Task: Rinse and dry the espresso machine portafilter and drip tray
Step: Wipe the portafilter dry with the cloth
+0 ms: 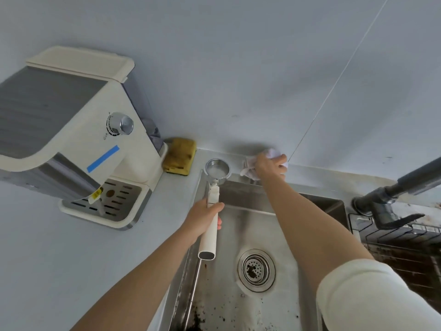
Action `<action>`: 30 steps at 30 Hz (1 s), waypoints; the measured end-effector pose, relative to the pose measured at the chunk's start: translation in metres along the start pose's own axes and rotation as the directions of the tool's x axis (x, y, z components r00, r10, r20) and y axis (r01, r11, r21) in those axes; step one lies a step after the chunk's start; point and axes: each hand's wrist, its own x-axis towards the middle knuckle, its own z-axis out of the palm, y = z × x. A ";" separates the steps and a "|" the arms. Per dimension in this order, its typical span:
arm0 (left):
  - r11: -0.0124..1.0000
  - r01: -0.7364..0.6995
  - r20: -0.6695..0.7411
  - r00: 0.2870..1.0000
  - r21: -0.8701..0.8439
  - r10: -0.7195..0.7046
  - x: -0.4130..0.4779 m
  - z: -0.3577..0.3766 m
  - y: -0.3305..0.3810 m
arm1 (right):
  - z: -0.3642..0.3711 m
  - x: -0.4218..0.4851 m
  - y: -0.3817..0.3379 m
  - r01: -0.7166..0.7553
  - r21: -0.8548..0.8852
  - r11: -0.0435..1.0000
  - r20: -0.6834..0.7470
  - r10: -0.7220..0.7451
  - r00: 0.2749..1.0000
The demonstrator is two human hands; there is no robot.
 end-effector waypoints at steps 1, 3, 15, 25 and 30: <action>1.000 0.006 0.001 1.000 0.002 -0.006 0.001 0.000 -0.001 | 0.006 0.000 -0.002 0.003 -0.044 0.999 0.023 -0.002 1.000; 1.000 0.019 0.000 1.000 -0.008 -0.019 0.004 0.000 -0.002 | 0.013 -0.005 -0.005 0.031 -0.126 0.991 0.074 -0.022 0.997; 0.998 0.031 -0.001 1.000 0.052 -0.031 0.004 0.015 -0.009 | 0.005 0.001 0.043 0.518 -0.706 0.484 0.417 -0.308 0.855; 0.999 -0.004 -0.008 1.000 0.048 0.004 -0.007 0.010 -0.007 | -0.004 -0.004 0.031 0.509 -0.671 0.539 0.461 -0.234 0.856; 0.998 -0.030 -0.019 0.999 0.051 0.031 -0.022 0.010 -0.004 | -0.007 -0.022 0.040 0.540 -0.576 0.614 0.480 -0.280 0.831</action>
